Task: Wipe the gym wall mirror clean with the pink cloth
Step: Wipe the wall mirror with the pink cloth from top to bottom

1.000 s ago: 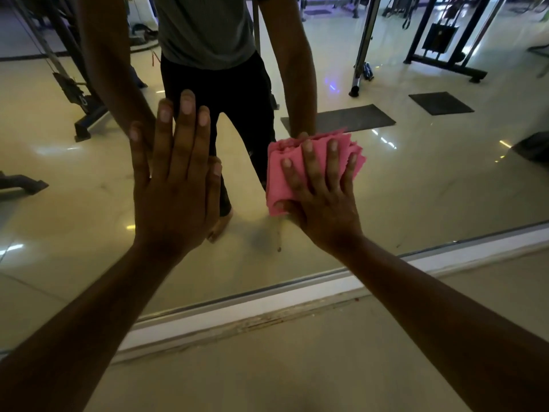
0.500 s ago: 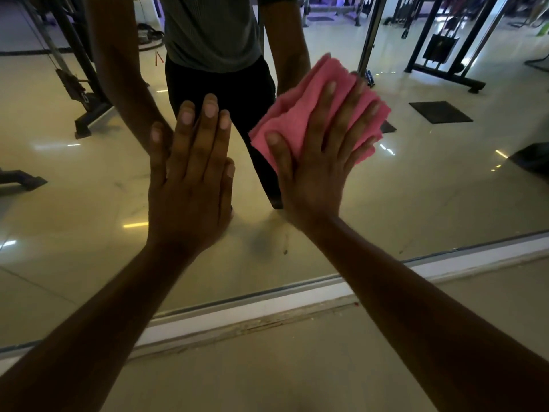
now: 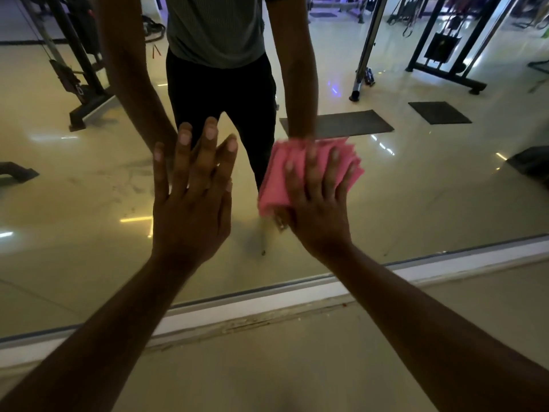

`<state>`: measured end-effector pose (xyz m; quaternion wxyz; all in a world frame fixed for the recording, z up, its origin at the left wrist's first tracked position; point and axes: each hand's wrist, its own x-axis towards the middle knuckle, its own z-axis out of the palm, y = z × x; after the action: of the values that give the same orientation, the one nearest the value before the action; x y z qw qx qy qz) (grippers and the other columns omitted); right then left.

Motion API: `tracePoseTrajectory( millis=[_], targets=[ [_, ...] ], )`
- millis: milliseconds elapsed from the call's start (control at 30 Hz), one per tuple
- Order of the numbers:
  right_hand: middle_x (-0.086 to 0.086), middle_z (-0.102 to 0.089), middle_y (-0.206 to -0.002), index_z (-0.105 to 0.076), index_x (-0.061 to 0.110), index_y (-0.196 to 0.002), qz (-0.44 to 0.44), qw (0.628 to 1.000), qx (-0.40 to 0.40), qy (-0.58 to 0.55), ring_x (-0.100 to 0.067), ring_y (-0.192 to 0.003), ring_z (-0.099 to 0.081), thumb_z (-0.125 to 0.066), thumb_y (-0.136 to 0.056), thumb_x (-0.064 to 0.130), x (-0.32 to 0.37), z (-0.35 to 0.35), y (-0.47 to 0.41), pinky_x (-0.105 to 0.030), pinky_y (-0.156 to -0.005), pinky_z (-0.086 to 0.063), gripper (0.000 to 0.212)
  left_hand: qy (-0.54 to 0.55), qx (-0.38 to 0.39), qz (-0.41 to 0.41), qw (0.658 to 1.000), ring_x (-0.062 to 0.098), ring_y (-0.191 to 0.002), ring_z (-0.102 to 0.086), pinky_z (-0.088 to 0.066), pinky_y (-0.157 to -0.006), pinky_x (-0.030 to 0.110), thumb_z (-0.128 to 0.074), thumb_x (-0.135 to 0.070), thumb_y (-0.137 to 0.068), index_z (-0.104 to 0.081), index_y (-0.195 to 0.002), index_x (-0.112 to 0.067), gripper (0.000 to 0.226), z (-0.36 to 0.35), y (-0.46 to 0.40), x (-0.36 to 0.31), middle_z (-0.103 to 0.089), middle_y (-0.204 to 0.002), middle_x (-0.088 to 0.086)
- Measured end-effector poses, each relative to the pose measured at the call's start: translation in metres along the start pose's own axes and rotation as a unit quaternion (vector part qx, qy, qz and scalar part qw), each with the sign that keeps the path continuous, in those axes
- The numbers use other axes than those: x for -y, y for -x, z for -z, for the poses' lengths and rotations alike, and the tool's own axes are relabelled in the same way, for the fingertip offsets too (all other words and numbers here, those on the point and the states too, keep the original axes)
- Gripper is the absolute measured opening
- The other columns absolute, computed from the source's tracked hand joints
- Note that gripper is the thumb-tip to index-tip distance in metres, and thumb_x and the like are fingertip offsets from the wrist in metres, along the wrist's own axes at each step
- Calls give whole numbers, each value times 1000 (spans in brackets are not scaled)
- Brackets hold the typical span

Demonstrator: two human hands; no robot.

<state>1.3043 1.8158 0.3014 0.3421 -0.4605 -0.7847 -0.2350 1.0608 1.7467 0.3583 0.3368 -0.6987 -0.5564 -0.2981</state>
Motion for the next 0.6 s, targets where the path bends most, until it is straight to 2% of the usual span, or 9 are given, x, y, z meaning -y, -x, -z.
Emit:
tracePoseTrajectory(
  millis=[100,133,200,267,300,367,467,533,600],
  targets=[
    [-14,-12,-178,-6,28,-174,120,990,48,62,-49,-163,-18,-66,-107,55,-50,-2,38,-77,-129,-14,95,11,-3,50,999,42,-164,-7,-15,-131,69,-52,-23,-113,-24,-172,-10,66,-11,1,-18,-9,-177,18],
    [-14,-15,-178,-8,28,-174,109,992,41,53,-47,-165,-15,-66,-108,53,-57,3,31,-77,-130,-13,92,18,-7,69,997,42,-163,-6,-15,-130,70,-53,-24,-113,-24,-171,-7,67,-14,0,-24,-10,-176,21],
    [-20,-12,-178,-13,22,-172,15,1000,-4,24,-50,-167,-8,-63,-108,57,-57,17,-4,-78,-129,-9,89,26,-12,96,995,42,-163,-2,-14,-132,68,-55,-26,-112,-22,-170,-2,71,-19,0,-34,-12,-175,26],
    [-23,-11,-178,-18,16,-168,-76,996,-50,-8,-58,-163,-13,-54,-108,66,-47,20,-34,-81,-127,-12,86,23,-13,91,995,35,-166,2,-11,-133,64,-55,-29,-112,-14,-171,-3,76,-22,-1,-45,-5,-177,21],
    [-23,-12,-178,-20,16,-166,-74,995,-56,-21,-59,-162,-13,-51,-108,69,-44,20,-35,-83,-125,-13,85,21,-12,76,997,31,-167,1,-10,-134,62,-55,-31,-112,-11,-171,-4,78,-22,-2,-50,-1,-178,16],
    [-18,-12,-178,-21,20,-167,12,999,-16,-36,-55,-163,-7,-53,-108,68,-52,8,-5,-85,-124,-14,83,20,-9,50,999,31,-167,-3,-9,-134,60,-55,-32,-112,-13,-172,-7,78,-23,-7,-61,2,-179,11],
    [-11,-7,-180,-8,28,-175,116,991,55,20,-48,-164,-12,-69,-106,54,-96,0,46,-81,-126,-16,96,8,-13,54,998,39,-165,-15,-12,-134,59,-57,-30,-112,-21,-171,-3,74,-28,-15,-72,-7,-178,15],
    [-17,-11,-179,-9,24,-174,66,997,34,11,-51,-163,-16,-69,-105,54,-106,8,37,-78,-129,-10,96,4,-19,65,998,42,-164,-19,-16,-134,61,-59,-29,-111,-22,-170,-1,74,-31,-15,-74,-11,-176,18],
    [-31,-16,-177,-14,14,-170,-71,997,-27,-19,-59,-162,-14,-58,-106,62,-92,19,-6,-81,-128,-8,91,-2,-18,62,998,39,-165,-13,-15,-133,62,-59,-29,-111,-20,-169,-1,75,-34,-14,-74,-11,-176,20]
  ],
)
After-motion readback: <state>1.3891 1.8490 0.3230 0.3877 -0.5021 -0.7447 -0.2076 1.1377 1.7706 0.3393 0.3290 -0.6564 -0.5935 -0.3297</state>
